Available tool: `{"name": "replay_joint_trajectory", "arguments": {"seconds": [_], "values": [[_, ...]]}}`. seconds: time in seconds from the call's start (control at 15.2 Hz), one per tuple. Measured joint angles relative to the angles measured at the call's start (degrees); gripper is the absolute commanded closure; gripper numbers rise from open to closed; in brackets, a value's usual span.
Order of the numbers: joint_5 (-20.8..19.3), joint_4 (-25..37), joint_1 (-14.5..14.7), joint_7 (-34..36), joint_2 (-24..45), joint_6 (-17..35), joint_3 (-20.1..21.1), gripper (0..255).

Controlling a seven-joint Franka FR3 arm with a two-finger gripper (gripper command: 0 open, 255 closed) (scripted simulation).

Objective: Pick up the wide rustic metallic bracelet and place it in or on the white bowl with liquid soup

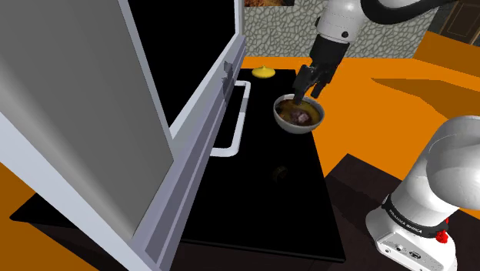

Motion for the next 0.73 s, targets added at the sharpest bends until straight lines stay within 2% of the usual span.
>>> {"name": "replay_joint_trajectory", "arguments": {"seconds": [0.46, 0.73], "values": [[6.0, -10.9, 4.9, -0.5, 1.3, 12.3, 2.7, 0], [10.6, -15.7, 8.7, -1.5, 6.0, 22.0, 4.5, 0]]}}
